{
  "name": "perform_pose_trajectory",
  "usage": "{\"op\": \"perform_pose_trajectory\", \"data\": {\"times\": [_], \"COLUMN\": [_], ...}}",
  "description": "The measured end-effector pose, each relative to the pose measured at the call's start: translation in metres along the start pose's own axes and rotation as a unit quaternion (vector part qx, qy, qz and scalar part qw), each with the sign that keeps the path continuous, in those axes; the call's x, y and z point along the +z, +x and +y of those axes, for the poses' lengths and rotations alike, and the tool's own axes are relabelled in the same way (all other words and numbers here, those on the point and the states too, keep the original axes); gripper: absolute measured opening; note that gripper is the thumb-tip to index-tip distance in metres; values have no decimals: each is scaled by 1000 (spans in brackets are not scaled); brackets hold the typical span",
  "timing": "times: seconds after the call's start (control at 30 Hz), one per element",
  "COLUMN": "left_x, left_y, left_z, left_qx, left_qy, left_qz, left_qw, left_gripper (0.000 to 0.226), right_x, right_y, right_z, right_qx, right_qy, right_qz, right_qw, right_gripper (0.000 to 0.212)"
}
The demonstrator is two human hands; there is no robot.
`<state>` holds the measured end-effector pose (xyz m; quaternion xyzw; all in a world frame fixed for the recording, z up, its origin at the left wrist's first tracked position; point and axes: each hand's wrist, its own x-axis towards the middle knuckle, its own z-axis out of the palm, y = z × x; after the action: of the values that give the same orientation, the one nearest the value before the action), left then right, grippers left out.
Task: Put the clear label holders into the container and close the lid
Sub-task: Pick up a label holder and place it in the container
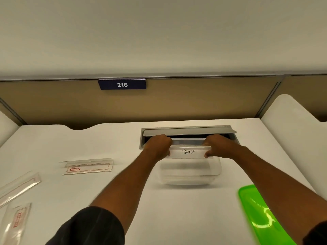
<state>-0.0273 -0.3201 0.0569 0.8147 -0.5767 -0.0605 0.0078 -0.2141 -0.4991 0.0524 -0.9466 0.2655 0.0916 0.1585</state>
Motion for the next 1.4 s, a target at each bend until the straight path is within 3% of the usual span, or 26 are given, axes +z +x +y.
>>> {"op": "perform_pose_trajectory", "data": {"times": [0.23, 0.47, 0.9, 1.4], "left_x": [13, 34, 64, 74], "left_y": [12, 22, 32, 34], "left_z": [11, 20, 14, 16], "left_qx": [7, 2, 1, -10], "left_qy": [74, 101, 104, 86], "left_qz": [-10, -29, -55, -48], "left_qw": [997, 994, 993, 995], "left_gripper": [22, 20, 23, 30], "right_x": [12, 29, 55, 68], "right_y": [14, 27, 40, 44], "right_z": [-4, -12, -12, -8], "right_qx": [-6, -9, -5, -2], "right_qy": [-90, -198, -215, -225], "right_qz": [-11, -25, -58, -54], "right_qw": [996, 980, 975, 973], "right_gripper": [45, 34, 24, 28]}}
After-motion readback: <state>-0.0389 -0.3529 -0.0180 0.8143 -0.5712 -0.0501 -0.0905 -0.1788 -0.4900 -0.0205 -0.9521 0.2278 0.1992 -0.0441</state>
